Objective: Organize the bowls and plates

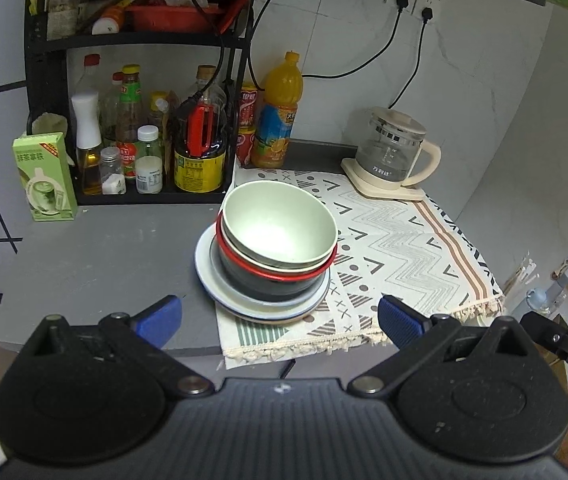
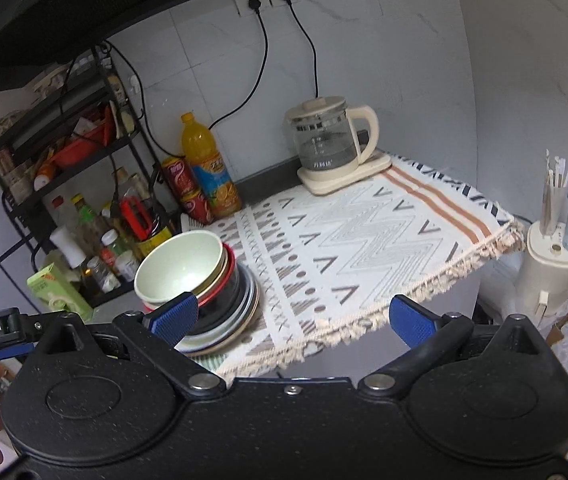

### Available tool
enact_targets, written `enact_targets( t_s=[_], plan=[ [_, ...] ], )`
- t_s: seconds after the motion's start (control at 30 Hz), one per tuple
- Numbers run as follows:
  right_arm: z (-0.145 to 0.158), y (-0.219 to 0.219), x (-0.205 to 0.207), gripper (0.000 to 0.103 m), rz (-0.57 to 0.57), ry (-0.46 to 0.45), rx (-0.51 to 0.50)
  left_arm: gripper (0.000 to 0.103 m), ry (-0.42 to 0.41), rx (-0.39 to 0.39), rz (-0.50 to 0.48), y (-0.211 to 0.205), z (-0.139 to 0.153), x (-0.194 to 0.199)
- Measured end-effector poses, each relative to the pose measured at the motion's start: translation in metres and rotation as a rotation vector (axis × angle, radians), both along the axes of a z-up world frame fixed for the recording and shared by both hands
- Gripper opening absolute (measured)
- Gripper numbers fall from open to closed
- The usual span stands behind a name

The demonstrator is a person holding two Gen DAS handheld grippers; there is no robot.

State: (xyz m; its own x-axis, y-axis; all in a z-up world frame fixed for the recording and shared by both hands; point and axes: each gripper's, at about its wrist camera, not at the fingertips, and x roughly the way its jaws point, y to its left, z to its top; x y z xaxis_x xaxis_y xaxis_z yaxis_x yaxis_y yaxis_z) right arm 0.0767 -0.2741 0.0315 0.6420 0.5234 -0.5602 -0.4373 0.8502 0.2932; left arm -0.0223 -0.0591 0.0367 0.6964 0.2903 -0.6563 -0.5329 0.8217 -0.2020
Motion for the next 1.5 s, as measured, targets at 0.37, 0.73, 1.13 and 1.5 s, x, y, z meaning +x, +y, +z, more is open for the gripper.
enact_targets(
  t_s=[0.37, 0.73, 1.13, 1.5],
  plan=[
    [0.016, -0.014, -0.033, 0.103, 0.061, -0.019, -0.049, 0.103, 0.018, 0.09, -0.008, -0.023, 0.015, -0.038],
    [0.019, -0.024, -0.041, 0.103, 0.104, -0.003, -0.091, 0.103, 0.051, 0.123, -0.007, -0.035, 0.026, -0.064],
    [0.024, -0.026, -0.046, 0.103, 0.119, -0.014, -0.099, 0.103, 0.056, 0.108, -0.007, -0.038, 0.028, -0.075],
    [0.022, -0.024, -0.046, 0.103, 0.117, -0.002, -0.101, 0.103, 0.064, 0.113, -0.031, -0.037, 0.027, -0.076]
  ],
)
